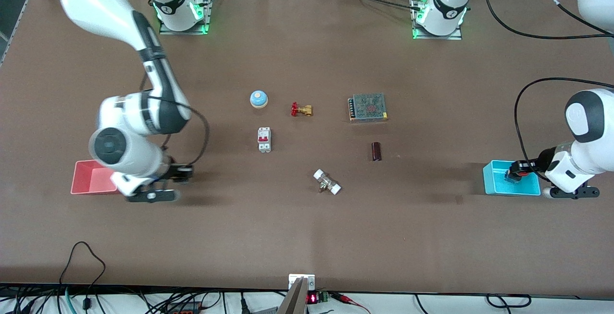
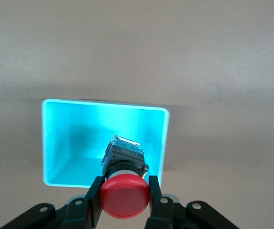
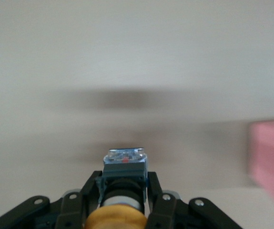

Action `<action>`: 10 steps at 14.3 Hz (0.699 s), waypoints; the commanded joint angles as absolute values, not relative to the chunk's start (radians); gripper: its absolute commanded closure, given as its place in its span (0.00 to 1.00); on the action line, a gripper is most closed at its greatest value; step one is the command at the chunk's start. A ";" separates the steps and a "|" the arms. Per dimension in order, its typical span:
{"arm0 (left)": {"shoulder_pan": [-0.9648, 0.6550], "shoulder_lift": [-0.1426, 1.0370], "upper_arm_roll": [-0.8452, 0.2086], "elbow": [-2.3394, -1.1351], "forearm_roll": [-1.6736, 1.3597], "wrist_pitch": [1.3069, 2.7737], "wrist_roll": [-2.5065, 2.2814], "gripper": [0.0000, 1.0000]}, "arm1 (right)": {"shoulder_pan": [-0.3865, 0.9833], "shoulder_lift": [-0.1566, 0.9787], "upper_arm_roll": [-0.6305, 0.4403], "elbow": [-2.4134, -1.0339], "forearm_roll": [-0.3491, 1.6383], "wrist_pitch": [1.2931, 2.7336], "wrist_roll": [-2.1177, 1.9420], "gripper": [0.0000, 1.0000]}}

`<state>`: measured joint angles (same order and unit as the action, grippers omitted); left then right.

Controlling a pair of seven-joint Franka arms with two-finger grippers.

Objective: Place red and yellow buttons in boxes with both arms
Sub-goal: 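Carry the yellow button to the pink box while the left gripper carries red to cyan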

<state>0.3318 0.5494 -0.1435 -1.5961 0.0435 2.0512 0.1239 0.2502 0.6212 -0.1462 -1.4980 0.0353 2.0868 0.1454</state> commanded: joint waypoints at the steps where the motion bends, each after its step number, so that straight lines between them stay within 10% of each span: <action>1: 0.357 0.589 -0.152 -1.555 0.060 2.043 0.170 0.69 | 0.139 0.609 -0.155 -1.497 0.040 2.031 0.098 0.61; 10: 0.356 0.683 -0.152 -1.548 0.061 2.089 0.175 0.63 | -0.035 0.649 -0.155 -1.470 0.038 2.028 -0.127 0.61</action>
<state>0.3542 0.6715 -0.1470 -1.5805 0.0435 2.0947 0.1603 -0.0254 0.6239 -0.1699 -1.4958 0.0353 2.0468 -0.0982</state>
